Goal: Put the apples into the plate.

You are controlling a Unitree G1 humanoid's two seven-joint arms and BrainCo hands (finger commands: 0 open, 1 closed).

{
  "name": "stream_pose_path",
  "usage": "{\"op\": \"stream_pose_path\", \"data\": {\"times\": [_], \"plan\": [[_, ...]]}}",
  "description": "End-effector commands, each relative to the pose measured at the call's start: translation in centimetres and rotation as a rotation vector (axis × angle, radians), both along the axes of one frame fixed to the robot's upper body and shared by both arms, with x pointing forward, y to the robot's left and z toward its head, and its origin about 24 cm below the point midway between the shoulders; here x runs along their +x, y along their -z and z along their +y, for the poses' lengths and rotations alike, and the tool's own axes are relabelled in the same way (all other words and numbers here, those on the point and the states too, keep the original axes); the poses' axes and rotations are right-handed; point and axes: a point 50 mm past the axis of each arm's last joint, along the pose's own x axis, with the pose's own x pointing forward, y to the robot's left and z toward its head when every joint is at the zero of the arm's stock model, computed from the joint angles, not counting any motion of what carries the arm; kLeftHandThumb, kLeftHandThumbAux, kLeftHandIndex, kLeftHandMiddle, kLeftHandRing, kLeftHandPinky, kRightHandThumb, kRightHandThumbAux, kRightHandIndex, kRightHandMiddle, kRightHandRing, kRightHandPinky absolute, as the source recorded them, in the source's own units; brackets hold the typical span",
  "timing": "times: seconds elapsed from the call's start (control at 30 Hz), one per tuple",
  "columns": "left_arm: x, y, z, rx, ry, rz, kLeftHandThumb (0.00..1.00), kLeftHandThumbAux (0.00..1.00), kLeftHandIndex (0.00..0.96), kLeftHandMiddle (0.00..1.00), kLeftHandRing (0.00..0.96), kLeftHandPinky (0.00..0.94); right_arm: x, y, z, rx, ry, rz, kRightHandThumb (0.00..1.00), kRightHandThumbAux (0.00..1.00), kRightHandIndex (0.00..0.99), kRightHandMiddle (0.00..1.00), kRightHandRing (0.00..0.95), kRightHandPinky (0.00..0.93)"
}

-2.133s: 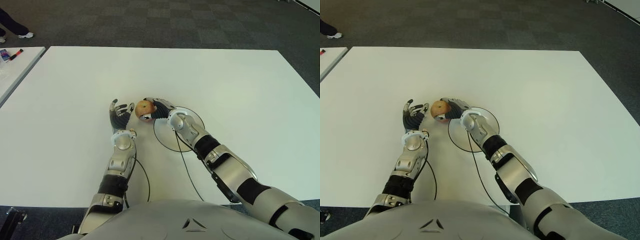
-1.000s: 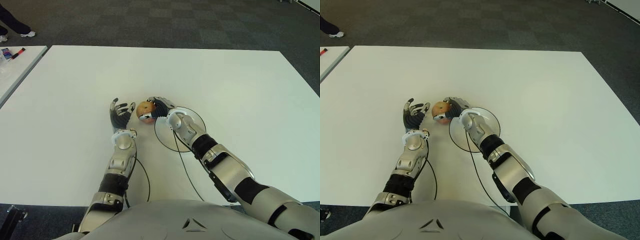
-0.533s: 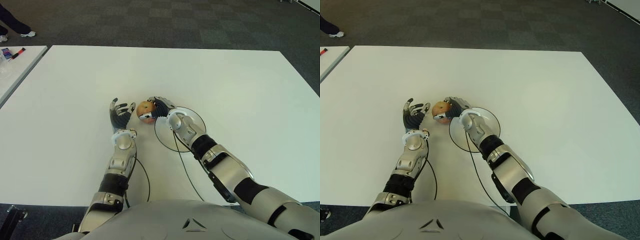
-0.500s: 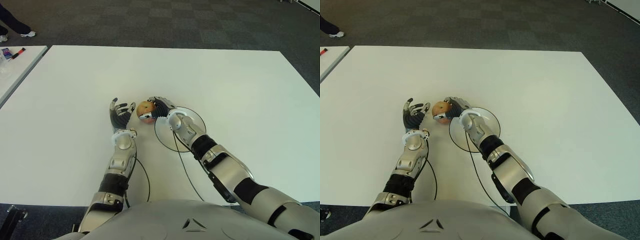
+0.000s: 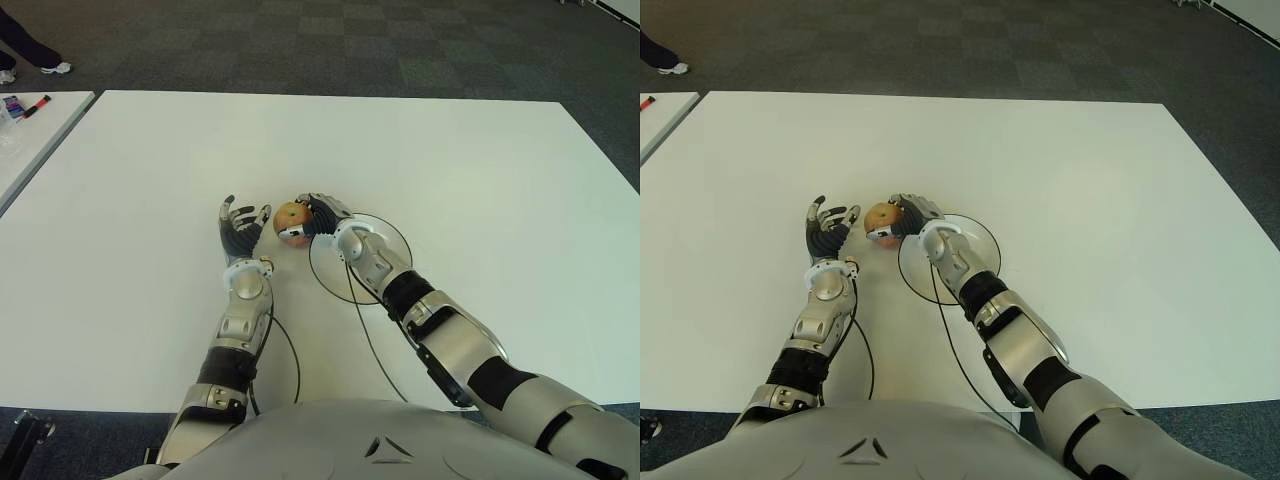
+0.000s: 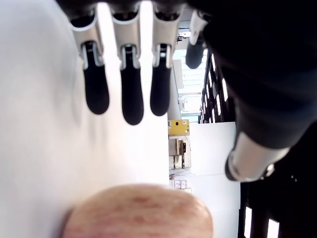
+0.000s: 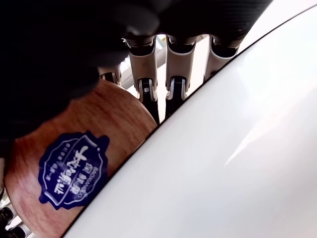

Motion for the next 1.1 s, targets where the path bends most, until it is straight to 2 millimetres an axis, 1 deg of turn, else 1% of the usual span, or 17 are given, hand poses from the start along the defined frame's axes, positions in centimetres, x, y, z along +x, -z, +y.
{"op": "stream_pose_path", "data": {"times": [0.03,0.27,0.47,0.73,0.97,1.1], "plan": [[0.2,-0.3,-2.8,-0.095,0.008,-0.018,0.174,0.733,0.139,0.349,0.426,0.443,-0.7,2.1,-1.7,-0.078,0.044,0.077,0.724,0.521,0.320,0.380,0.408,0.446],[0.2,-0.3,-2.7,-0.097,0.004,-0.023,0.151,0.729,0.126,0.336,0.418,0.438,-0.7,2.0,-1.8,-0.079,0.046,0.073,0.714,0.520,0.318,0.379,0.414,0.468],[0.2,-0.3,-2.8,-0.098,0.002,-0.028,0.144,0.734,0.124,0.331,0.415,0.439,-0.7,2.0,-1.8,-0.077,0.053,0.071,0.716,0.518,0.319,0.376,0.404,0.448],[0.2,-0.3,-2.8,-0.109,-0.007,-0.038,0.178,0.722,0.131,0.339,0.418,0.436,-0.5,1.7,-1.9,-0.069,0.055,0.051,0.717,0.513,0.293,0.356,0.389,0.439],[0.3,-0.5,-2.9,-0.112,-0.015,-0.054,0.198,0.713,0.137,0.346,0.425,0.440,-0.4,1.3,-1.9,-0.048,0.059,0.033,0.716,0.508,0.300,0.356,0.391,0.441],[0.3,-0.4,-2.9,-0.110,-0.018,-0.057,0.192,0.717,0.139,0.348,0.428,0.447,-0.3,1.0,-1.8,-0.038,0.062,0.024,0.718,0.508,0.303,0.359,0.395,0.445]]}}
